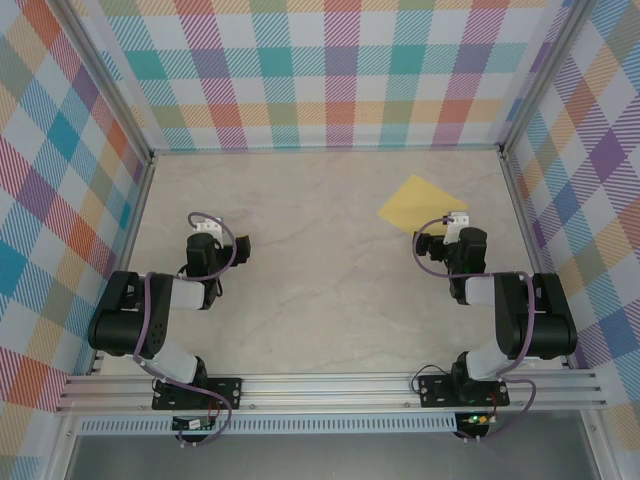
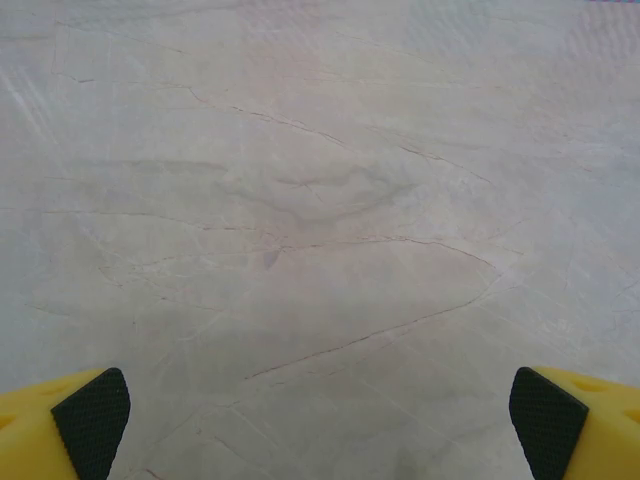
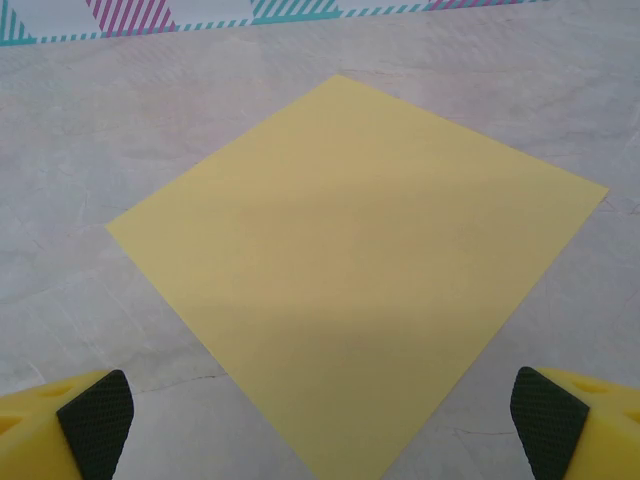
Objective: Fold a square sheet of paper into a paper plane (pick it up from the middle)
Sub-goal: Move the square sheet of paper to the center of the table.
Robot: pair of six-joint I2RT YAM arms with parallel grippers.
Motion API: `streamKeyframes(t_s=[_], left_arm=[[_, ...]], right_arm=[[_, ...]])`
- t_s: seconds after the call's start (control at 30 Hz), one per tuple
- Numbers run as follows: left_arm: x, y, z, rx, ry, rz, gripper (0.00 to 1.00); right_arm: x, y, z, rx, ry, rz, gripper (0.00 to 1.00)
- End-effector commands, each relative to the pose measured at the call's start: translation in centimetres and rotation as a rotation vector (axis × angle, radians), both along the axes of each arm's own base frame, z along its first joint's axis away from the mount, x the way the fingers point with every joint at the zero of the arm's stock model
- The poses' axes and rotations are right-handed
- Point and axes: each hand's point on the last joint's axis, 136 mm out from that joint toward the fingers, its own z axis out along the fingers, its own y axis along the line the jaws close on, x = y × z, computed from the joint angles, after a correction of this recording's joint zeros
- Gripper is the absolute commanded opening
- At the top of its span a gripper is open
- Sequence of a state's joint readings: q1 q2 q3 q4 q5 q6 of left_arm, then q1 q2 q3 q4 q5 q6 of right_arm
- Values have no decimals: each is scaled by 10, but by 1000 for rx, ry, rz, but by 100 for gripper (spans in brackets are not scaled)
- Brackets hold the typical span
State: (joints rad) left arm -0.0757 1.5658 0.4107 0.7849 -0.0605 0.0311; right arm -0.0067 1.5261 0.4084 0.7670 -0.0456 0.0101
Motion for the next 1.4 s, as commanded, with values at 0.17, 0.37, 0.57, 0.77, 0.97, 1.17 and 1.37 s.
streamKeyframes(t_s=[0.17, 0.37, 0.57, 0.77, 0.97, 1.17, 1.37], left_arm=[[6, 2, 9, -1, -27, -5, 100], [6, 2, 8, -1, -25, -4, 100], [2, -3, 13, 2, -53, -36, 100], [-9, 0, 36, 5, -101, -11, 100], [-29, 11, 45, -89, -72, 88, 100], [-41, 18, 75, -134, -79, 142, 100], [-53, 33, 93, -333, 7, 338, 100]], right_arm=[[6, 2, 10, -2, -39, 9, 100], [6, 2, 10, 4, -38, 10, 100], [4, 8, 12, 5, -48, 44, 100], [-4, 15, 20, -24, -95, 73, 100], [0, 9, 30, -3, 46, 26, 100], [-2, 4, 34, 36, 192, -36, 100], [2, 4, 32, 155, 404, -122, 100]])
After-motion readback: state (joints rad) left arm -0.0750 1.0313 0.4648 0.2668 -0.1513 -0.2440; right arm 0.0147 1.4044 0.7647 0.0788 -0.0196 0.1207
